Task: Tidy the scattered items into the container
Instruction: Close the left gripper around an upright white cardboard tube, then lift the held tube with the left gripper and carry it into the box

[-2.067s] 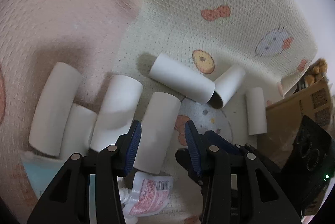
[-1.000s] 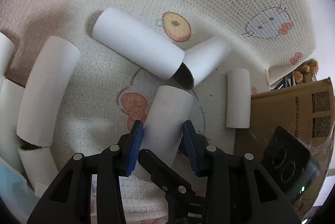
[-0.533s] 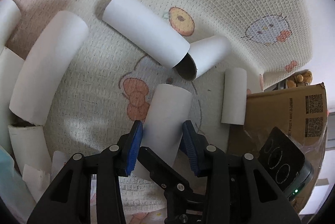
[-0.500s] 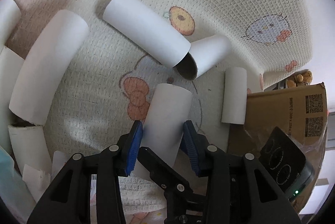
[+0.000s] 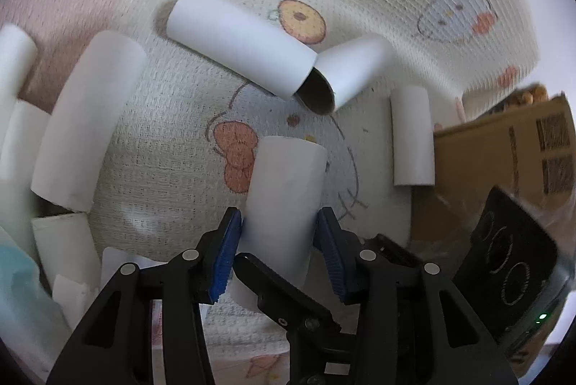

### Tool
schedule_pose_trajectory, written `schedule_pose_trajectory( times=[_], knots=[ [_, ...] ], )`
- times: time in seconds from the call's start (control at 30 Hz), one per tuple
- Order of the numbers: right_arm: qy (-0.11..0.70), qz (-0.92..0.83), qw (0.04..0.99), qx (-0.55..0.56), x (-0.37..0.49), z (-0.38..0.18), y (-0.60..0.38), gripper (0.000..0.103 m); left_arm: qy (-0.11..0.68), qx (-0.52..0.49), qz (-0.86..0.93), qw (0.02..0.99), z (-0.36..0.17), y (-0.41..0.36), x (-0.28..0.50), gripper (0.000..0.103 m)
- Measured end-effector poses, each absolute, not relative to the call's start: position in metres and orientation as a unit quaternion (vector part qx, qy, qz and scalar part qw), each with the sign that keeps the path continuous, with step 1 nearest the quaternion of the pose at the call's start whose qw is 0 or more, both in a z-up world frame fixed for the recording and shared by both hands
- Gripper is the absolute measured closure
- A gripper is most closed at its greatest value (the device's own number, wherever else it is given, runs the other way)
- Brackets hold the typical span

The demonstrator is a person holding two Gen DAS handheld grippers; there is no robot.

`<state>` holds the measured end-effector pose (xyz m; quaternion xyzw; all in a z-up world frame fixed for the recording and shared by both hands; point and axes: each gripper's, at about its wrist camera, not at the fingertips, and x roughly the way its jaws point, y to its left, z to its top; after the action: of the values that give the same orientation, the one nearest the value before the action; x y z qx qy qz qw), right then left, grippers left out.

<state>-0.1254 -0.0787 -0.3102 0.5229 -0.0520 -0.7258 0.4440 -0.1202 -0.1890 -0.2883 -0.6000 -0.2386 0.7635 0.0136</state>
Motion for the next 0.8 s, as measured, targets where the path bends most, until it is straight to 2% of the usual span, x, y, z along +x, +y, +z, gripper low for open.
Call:
schedule_pose_trajectory(
  times=[0.4,0.8],
  knots=[
    [-0.032,-0.732,0.450,0.511,-0.111,-0.295,-0.087,0.053,-0.153,-0.623,0.766,-0.033,-0.266,-0.175,-0.110,0.055],
    [-0.067,-0.723,0.491,0.481,-0.104,-0.254,-0.077,0.053,-0.096,-0.608,0.787,-0.043,-0.213,-0.169,-0.104,0.056]
  ],
)
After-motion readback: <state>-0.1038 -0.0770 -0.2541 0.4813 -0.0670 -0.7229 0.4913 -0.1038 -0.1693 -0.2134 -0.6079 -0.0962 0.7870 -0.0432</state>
